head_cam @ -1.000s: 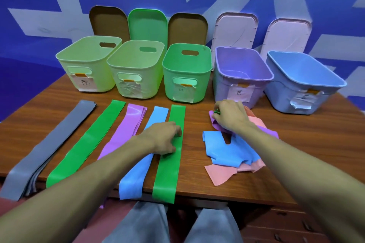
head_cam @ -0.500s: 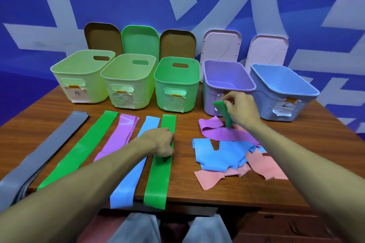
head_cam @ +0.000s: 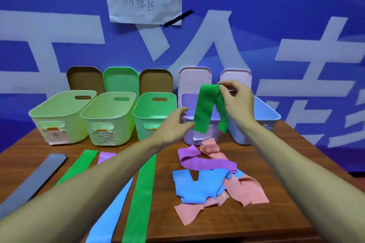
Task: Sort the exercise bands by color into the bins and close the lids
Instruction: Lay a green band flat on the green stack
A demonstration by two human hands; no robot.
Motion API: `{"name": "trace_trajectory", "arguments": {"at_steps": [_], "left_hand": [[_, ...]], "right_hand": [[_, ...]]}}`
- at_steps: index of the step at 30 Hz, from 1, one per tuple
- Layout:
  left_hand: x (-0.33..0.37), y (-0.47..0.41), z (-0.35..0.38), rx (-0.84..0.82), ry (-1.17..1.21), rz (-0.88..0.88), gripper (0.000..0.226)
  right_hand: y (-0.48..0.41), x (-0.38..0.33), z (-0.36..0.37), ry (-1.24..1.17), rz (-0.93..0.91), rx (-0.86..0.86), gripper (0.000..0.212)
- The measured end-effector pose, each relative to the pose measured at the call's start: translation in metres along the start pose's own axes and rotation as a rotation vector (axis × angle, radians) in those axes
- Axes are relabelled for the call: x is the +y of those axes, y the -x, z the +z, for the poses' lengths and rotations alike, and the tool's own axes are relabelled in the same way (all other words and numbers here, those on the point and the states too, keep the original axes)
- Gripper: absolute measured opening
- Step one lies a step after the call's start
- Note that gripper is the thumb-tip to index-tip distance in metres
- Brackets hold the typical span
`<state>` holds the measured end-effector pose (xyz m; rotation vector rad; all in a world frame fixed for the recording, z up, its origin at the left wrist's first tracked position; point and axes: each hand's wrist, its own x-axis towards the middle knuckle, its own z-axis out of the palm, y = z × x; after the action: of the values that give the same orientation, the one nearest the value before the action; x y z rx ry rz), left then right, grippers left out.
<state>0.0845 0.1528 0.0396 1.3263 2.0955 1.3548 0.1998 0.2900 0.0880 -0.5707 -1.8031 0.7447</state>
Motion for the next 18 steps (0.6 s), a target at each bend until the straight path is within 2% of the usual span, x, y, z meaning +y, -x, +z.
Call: {"name": "trace_trajectory", "arguments": {"at_steps": [2,3,8,11,14,18], "left_hand": [[0.012,-0.007,0.0,-0.016,0.155,-0.022,0.068],[0.015,-0.011,0.0,-0.026,0.205,-0.03,0.065],[0.014,0.001,-0.005,-0.007,0.239,-0.03,0.004],[0.006,0.014,-0.021,-0.038,0.315,-0.086,0.015],[-0.001,0.028,-0.039,-0.054,0.358,-0.119,0.015],[-0.004,0.051,-0.063,-0.358,0.282,-0.196,0.008]], "right_hand": [[-0.001,-0.008,-0.001,-0.085,-0.007,-0.036,0.013],[0.0,-0.012,-0.001,-0.121,-0.01,-0.053,0.013],[0.004,-0.02,-0.001,-0.195,-0.017,-0.109,0.012],[0.009,-0.014,0.002,-0.188,0.031,-0.174,0.011],[0.018,-0.006,0.011,-0.153,0.089,-0.274,0.011],[0.036,-0.009,0.023,-0.145,0.078,-0.367,0.012]]}}
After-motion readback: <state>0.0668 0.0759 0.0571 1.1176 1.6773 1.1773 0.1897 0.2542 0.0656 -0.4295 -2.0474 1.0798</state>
